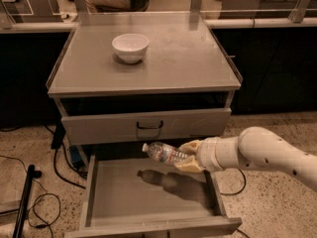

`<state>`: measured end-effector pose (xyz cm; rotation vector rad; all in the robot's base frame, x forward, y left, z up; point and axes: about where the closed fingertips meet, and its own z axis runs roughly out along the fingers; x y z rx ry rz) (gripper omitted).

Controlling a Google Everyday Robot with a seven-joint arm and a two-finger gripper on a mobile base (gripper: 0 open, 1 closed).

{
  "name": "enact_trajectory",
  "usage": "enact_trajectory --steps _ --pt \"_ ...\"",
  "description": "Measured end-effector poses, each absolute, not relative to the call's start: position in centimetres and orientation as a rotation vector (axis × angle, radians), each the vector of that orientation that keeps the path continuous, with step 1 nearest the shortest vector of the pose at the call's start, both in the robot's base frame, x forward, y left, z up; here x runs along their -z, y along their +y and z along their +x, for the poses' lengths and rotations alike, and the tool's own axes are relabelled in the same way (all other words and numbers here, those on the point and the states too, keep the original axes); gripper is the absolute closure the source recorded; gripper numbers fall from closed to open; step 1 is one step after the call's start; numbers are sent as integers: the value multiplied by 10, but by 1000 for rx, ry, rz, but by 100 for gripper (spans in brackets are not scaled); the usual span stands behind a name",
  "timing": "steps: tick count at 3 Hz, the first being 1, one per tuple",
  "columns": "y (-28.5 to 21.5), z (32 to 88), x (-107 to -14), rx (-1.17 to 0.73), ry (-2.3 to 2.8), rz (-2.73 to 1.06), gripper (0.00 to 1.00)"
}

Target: Pick water bottle from middle drawer and place on counter

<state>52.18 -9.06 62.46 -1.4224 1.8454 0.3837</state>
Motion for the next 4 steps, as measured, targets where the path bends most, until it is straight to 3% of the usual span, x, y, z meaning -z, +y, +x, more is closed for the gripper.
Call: enact_trajectory --steps 2,4 --pt "-122 550 -739 -224 1897 -1457 100" --pt "-119 560 -755 -195 1867 -1474 100"
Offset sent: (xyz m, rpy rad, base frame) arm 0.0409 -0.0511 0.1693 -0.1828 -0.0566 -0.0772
